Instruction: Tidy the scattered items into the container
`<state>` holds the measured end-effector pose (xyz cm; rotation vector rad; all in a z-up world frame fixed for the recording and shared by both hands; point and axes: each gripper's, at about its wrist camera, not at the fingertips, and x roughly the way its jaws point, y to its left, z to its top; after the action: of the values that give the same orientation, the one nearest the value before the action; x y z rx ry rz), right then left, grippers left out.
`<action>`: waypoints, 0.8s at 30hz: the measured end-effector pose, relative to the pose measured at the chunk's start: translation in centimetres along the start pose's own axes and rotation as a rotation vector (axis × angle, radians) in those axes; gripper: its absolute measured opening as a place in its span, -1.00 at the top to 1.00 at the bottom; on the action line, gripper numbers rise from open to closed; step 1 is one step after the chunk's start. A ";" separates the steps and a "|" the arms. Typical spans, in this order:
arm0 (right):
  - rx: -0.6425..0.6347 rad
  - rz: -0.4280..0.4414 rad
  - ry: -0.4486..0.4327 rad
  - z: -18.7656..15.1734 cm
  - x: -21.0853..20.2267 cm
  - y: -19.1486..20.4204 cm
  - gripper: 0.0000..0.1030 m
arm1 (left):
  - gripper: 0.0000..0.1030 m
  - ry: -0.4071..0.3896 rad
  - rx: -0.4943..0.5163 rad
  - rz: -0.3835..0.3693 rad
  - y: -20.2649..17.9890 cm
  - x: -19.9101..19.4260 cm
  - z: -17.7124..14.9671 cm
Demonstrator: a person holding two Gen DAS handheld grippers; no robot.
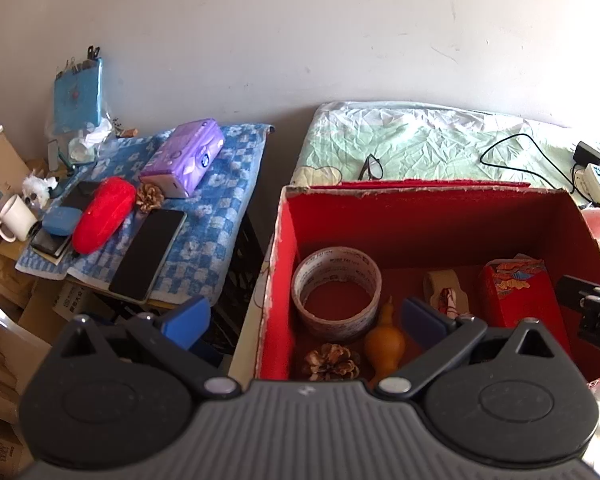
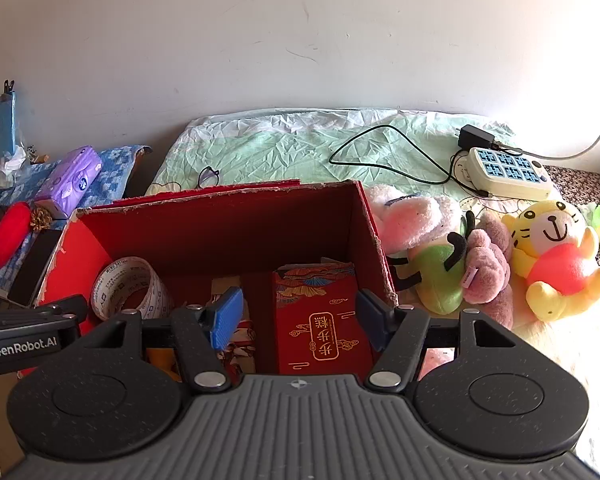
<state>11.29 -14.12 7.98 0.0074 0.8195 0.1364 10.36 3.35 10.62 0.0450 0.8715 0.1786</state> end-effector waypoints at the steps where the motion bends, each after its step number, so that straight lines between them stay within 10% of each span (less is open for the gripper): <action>1: 0.000 0.000 -0.001 0.0 0.0 0.0 -0.28 | -0.96 0.000 -0.003 -0.005 0.1 -0.1 0.0; 24: 0.003 0.034 0.027 -1.2 -0.1 0.3 -0.28 | -0.96 0.001 -0.005 0.001 0.5 -0.5 -1.6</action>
<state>10.34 -13.88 7.28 0.0219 0.8466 0.1679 8.73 3.68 9.99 0.0411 0.8722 0.1821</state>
